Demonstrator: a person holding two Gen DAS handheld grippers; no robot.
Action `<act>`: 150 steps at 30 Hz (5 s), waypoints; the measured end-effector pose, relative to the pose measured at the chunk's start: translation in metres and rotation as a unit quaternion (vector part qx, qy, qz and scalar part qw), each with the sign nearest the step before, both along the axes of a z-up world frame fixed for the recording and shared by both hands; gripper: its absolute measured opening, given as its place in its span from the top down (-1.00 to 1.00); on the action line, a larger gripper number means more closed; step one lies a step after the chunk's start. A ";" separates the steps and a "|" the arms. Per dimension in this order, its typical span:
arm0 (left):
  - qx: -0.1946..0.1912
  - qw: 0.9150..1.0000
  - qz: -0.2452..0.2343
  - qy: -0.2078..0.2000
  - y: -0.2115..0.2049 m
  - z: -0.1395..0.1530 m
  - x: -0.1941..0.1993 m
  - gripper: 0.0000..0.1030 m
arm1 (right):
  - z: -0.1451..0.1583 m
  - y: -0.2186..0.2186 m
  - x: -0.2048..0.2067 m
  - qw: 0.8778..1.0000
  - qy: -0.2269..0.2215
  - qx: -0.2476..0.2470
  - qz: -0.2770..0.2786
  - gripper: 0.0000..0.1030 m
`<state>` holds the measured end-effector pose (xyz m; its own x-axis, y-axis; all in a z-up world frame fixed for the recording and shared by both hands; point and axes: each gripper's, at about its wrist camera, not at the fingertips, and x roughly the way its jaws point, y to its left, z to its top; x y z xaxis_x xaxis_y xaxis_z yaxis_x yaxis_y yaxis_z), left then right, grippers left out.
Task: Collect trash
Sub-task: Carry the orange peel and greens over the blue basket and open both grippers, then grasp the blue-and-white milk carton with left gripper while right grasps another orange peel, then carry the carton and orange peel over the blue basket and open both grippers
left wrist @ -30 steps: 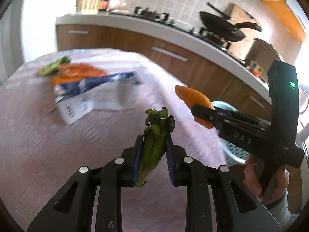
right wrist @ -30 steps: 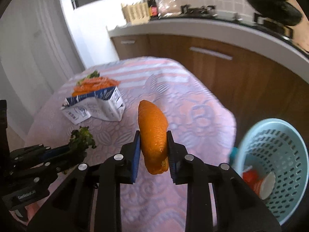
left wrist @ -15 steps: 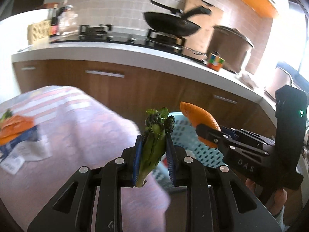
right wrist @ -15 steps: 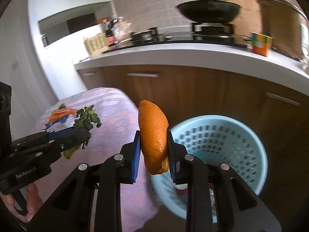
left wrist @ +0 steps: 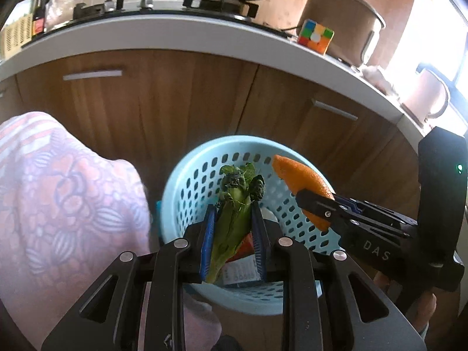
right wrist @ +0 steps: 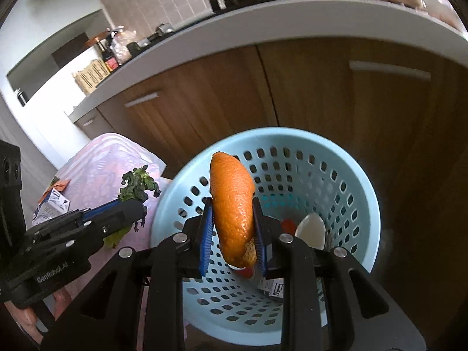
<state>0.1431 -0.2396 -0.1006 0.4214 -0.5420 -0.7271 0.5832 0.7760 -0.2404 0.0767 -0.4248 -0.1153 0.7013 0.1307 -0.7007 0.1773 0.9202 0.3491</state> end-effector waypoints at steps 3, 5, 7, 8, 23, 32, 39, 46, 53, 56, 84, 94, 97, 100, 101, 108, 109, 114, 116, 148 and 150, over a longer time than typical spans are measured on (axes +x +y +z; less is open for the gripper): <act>0.002 1.000 -0.004 0.002 -0.006 -0.004 0.001 0.56 | -0.007 -0.007 0.004 1.000 0.007 0.007 -0.005 0.57; 0.003 1.000 -0.004 0.002 -0.010 -0.006 0.001 0.46 | -0.010 -0.011 0.005 1.000 0.010 0.009 -0.011 0.52; 0.004 1.000 0.005 -0.004 -0.008 -0.005 0.001 -0.08 | -0.013 -0.014 0.005 1.000 0.017 0.010 -0.021 0.42; 0.002 1.000 0.009 -0.010 -0.007 -0.003 0.000 -0.18 | -0.015 -0.017 0.005 0.999 0.022 0.016 -0.023 0.35; -0.045 0.994 0.081 -0.051 0.085 0.043 -0.019 -0.18 | 0.029 0.032 0.005 0.999 -0.032 0.008 0.033 0.16; -0.060 0.976 0.199 -0.066 0.213 0.057 -0.028 -0.18 | 0.061 0.145 0.031 0.989 -0.060 -0.012 0.138 0.16; -0.061 0.952 0.292 -0.067 0.318 0.056 -0.022 -0.18 | 0.047 0.239 0.064 0.979 -0.047 -0.013 0.199 0.29; -0.065 0.953 0.295 -0.028 0.359 0.036 0.014 -0.18 | 0.037 0.298 0.092 0.968 -0.031 -0.007 0.250 0.32; -0.091 0.963 0.253 -0.017 0.348 0.024 0.022 -0.18 | 0.044 0.322 0.118 0.958 -0.023 0.008 0.284 0.32; -0.100 0.968 0.231 -0.007 0.345 0.021 0.019 -0.18 | 0.045 0.324 0.119 0.959 -0.022 0.007 0.282 0.32; 0.070 0.989 0.125 -0.017 0.244 0.016 0.040 0.02 | 0.041 0.229 0.088 0.982 -0.026 0.015 0.187 0.32; 0.008 0.979 0.202 -0.023 0.302 0.030 -0.005 0.43 | 0.058 0.297 0.097 0.961 -0.026 -0.025 0.275 0.32; -0.014 0.966 0.255 -0.030 0.346 0.040 -0.023 0.44 | 0.059 0.332 0.101 0.949 -0.026 -0.035 0.313 0.32; -0.036 0.950 0.306 -0.043 0.390 0.047 -0.031 0.45 | 0.057 0.366 0.107 0.936 -0.020 -0.045 0.348 0.32; -0.043 0.945 0.321 -0.044 0.403 0.048 -0.031 0.45 | 0.055 0.374 0.109 0.934 -0.018 -0.050 0.353 0.32; -0.091 0.936 0.339 -0.023 0.444 0.038 -0.030 0.45 | 0.038 0.412 0.126 0.919 0.008 -0.056 0.391 0.32; -0.087 0.938 0.334 -0.021 0.440 0.037 -0.029 0.45 | 0.037 0.414 0.127 0.918 0.007 -0.061 0.392 0.32; -0.035 0.957 0.289 0.006 0.411 0.023 -0.020 0.33 | 0.038 0.419 0.140 0.920 -0.001 -0.064 0.386 0.31; -0.015 0.958 0.285 0.014 0.402 0.016 -0.017 0.35 | 0.040 0.420 0.143 0.920 -0.009 -0.070 0.385 0.07; -0.052 0.907 0.409 -0.086 0.451 0.026 -0.050 0.50 | 0.021 0.458 0.061 0.893 0.050 -0.046 0.445 -0.09; -0.051 0.906 0.410 -0.086 0.451 0.026 -0.050 0.50 | 0.023 0.463 0.063 0.890 0.035 -0.051 0.451 -0.10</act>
<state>0.0935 0.2115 -0.0750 0.8150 -0.0555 -0.5768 -0.1450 0.9442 -0.2958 0.1394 0.0382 -0.0919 0.2967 0.5522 -0.7791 -0.6316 0.7254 0.2737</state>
